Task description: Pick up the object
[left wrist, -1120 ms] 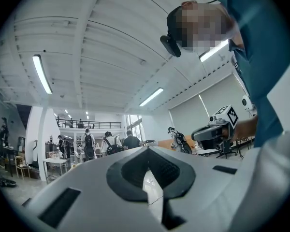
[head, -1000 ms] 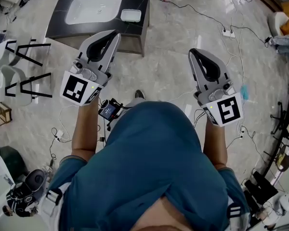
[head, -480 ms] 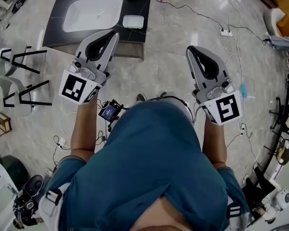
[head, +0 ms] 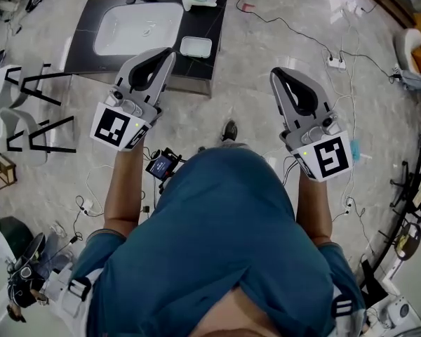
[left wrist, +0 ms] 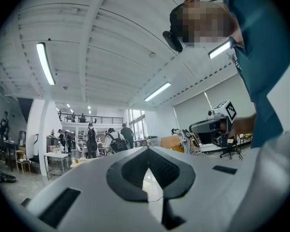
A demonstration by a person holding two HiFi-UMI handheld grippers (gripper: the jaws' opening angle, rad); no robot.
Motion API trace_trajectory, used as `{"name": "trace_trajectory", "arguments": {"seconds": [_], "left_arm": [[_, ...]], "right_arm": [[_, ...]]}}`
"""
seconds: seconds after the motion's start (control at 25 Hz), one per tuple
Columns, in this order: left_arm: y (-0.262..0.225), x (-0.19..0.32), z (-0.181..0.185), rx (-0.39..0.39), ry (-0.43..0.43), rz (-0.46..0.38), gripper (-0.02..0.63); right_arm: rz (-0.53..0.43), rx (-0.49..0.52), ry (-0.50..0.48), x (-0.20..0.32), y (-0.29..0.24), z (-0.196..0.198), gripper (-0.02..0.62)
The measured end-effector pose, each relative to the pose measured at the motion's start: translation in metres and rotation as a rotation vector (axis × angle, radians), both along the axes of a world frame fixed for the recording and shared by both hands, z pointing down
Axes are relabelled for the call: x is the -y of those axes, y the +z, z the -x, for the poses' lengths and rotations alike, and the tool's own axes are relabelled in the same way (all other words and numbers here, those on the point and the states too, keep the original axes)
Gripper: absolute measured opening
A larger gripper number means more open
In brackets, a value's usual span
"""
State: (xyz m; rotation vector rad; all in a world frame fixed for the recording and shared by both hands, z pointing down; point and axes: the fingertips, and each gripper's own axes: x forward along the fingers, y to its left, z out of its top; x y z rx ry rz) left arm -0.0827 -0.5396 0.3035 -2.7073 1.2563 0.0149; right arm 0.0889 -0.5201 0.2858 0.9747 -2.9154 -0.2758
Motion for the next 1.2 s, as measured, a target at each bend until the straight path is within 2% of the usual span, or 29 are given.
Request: {"name": "trace_trajectory", "arguments": {"seconds": [0.32,0.56,0.84,1.2], "left_arm": [[0.021,0.054,-0.009,0.02,-0.076,0.031,0.005],[0.038,0.079,-0.014,0.049,-0.089,0.062,0.005],[0.067,0.115,0.005,0.046,-0.066,0.11,0.005],[0.099,0.143,0.018,0.057,-0.03,0.19,0.006]], "right_arm": [[0.0,0.002,-0.077,0.059,0.004,-0.012,0.015],[0.012,-0.002,-0.119,0.08,0.012,-0.013,0.015],[0.038,-0.012,-0.095,0.113,0.026,0.003,0.015],[0.049,-0.003,-0.049,0.127,0.023,0.011,0.015]]}}
